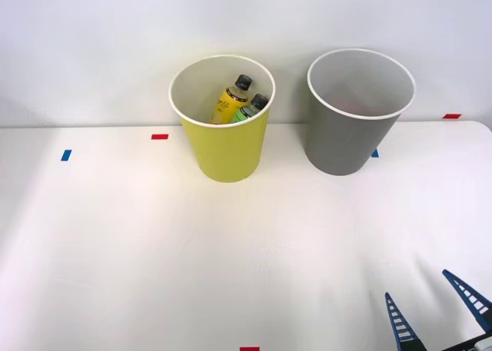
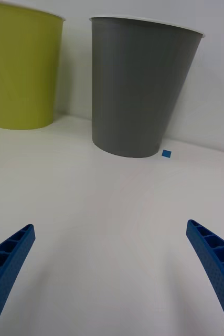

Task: Put cans in the gray bin, plastic bottles in the light green bin

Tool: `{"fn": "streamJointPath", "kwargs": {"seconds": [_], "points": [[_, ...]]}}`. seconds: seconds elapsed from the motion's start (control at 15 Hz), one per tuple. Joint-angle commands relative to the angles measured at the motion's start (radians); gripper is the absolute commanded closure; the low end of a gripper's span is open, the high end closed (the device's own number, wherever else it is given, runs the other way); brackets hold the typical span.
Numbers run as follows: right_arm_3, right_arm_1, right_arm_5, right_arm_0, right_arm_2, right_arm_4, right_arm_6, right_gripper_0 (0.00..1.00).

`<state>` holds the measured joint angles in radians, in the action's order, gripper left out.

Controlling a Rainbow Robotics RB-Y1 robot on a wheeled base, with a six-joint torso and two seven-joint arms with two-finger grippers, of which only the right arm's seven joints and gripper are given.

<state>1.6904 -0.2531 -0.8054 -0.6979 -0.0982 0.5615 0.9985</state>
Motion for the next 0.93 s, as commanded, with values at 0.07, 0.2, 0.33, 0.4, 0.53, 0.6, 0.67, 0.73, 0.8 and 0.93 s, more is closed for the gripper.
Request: {"fn": "streamJointPath", "kwargs": {"seconds": [0.07,0.2,0.33,0.4,0.53,0.6,0.67,0.73,0.8,0.93], "points": [[0.000,0.000,0.000,0.000,0.000,0.000,0.000,0.00],[0.000,0.000,0.000,0.000,0.000,0.000,0.000,0.00],[0.000,0.000,0.000,0.000,0.000,0.000,0.000,0.00],[0.000,0.000,0.000,0.000,0.000,0.000,0.000,0.00],[0.000,0.000,0.000,0.000,0.000,0.000,0.000,0.00],[0.000,0.000,0.000,0.000,0.000,0.000,0.000,0.00],[0.000,0.000,0.000,0.000,0.000,0.000,0.000,0.00],[0.000,0.000,0.000,0.000,0.000,0.000,0.000,0.00],[0.000,0.000,0.000,0.000,0.000,0.000,0.000,0.00],[0.000,0.000,0.000,0.000,0.000,0.000,0.000,0.00]]}}
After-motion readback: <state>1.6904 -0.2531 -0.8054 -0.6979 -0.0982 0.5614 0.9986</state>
